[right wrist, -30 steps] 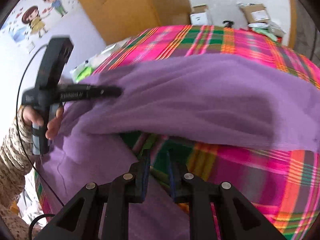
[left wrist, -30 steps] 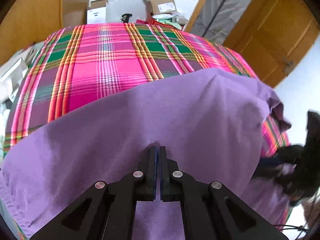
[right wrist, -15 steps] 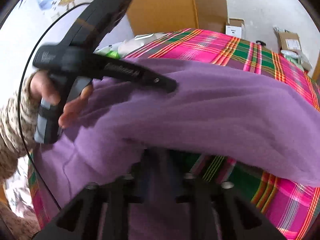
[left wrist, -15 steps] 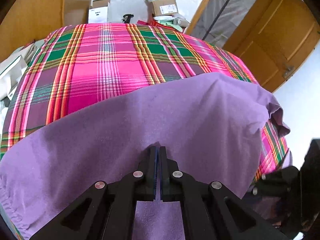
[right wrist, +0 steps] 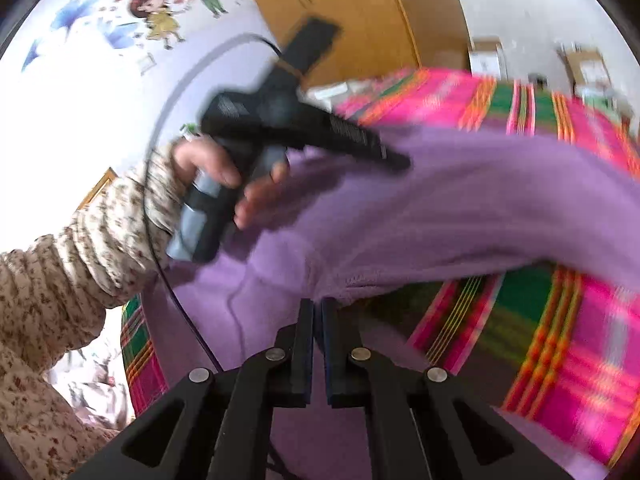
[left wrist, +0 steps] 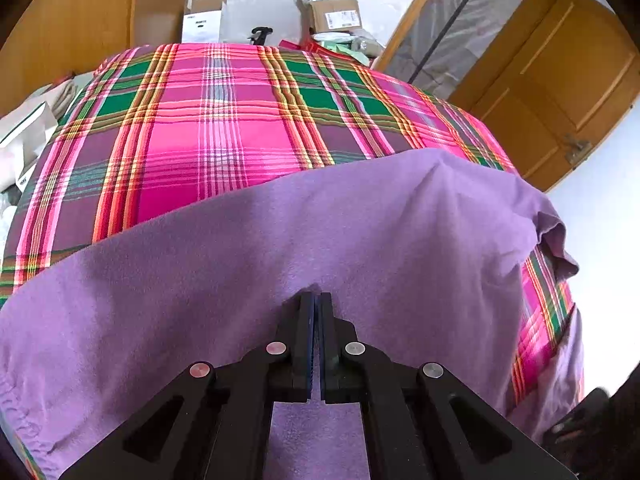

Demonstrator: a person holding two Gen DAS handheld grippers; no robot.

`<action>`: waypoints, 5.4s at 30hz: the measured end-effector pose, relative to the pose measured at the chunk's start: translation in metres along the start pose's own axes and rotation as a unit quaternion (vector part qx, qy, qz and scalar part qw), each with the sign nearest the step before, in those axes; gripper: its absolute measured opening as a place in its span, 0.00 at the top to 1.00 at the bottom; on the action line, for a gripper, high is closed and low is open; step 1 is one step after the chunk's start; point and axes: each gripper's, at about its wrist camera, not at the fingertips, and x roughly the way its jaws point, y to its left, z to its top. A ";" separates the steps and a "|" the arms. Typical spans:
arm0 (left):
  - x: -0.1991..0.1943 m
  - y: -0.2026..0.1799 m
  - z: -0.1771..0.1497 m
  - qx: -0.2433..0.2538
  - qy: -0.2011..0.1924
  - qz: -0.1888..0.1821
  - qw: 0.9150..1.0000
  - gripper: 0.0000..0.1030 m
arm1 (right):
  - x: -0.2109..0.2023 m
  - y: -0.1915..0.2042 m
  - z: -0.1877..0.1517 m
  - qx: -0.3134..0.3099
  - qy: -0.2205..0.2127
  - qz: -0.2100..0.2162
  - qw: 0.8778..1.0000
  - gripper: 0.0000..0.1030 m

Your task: Fold clothes

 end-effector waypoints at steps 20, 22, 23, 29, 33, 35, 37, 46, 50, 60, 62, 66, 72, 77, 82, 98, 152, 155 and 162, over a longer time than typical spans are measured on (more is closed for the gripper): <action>-0.037 -0.130 -0.087 0.198 -0.026 0.055 0.978 0.90 | -0.140 -0.116 -0.069 0.220 -0.141 -0.195 0.945 0.71; -0.030 -0.140 -0.092 0.219 -0.020 0.063 0.974 0.90 | -0.154 -0.130 -0.077 0.239 -0.141 -0.239 0.930 0.71; -0.026 -0.143 -0.093 0.222 -0.015 0.069 0.972 0.90 | -0.160 -0.137 -0.080 0.247 -0.142 -0.258 0.923 0.70; 0.002 -0.151 -0.095 0.246 0.004 0.137 0.960 0.90 | -0.178 -0.173 -0.086 0.243 -0.131 -0.365 0.889 0.62; 0.007 -0.154 -0.092 0.254 -0.004 0.145 0.956 0.90 | -0.179 -0.179 -0.083 0.213 -0.121 -0.408 0.879 0.60; 0.009 -0.156 -0.089 0.259 -0.006 0.150 0.954 0.90 | -0.181 -0.184 -0.083 0.217 -0.121 -0.407 0.879 0.58; 0.012 -0.158 -0.087 0.265 -0.008 0.155 0.952 0.90 | -0.179 -0.189 -0.080 0.214 -0.116 -0.421 0.874 0.58; 0.013 -0.162 -0.087 0.290 -0.001 0.149 0.945 0.94 | -0.177 -0.215 -0.070 0.217 -0.106 -0.435 0.867 0.79; 0.007 -0.155 -0.085 0.276 0.016 0.100 0.956 0.97 | -0.183 -0.225 -0.072 0.234 -0.115 -0.425 0.867 0.92; -0.003 -0.151 -0.082 0.248 -0.014 0.096 0.964 0.94 | -0.219 -0.228 -0.074 0.254 -0.170 -0.455 0.837 0.94; 0.002 -0.154 -0.082 0.258 -0.016 0.114 0.959 0.93 | -0.225 -0.231 -0.071 0.256 -0.175 -0.461 0.831 0.94; 0.010 -0.166 -0.091 0.291 0.006 0.099 0.951 0.90 | -0.228 -0.242 -0.061 0.253 -0.166 -0.478 0.824 0.94; 0.015 -0.170 -0.086 0.304 -0.006 0.127 0.944 0.84 | -0.230 -0.267 -0.049 0.263 -0.160 -0.490 0.815 0.94; 0.018 -0.165 -0.078 0.276 -0.003 0.122 0.953 0.84 | -0.234 -0.297 -0.046 0.313 -0.162 -0.463 0.813 0.93; 0.018 -0.163 -0.077 0.277 0.004 0.111 0.955 0.98 | -0.233 -0.311 -0.052 0.343 -0.167 -0.449 0.808 0.90; -0.016 -0.143 -0.076 0.239 -0.011 0.017 0.971 0.98 | -0.274 -0.284 -0.098 0.395 -0.212 -0.459 0.767 0.84; 0.001 -0.124 -0.082 0.218 0.032 0.009 0.975 0.99 | -0.275 -0.297 -0.125 0.425 -0.240 -0.383 0.784 0.86; 0.000 -0.124 -0.082 0.220 0.034 0.007 0.975 0.99 | -0.271 -0.315 -0.112 0.406 -0.226 -0.372 0.803 0.68; 0.000 -0.122 -0.080 0.215 0.038 0.001 0.976 0.99 | -0.246 -0.364 -0.105 0.435 -0.174 -0.336 0.817 0.64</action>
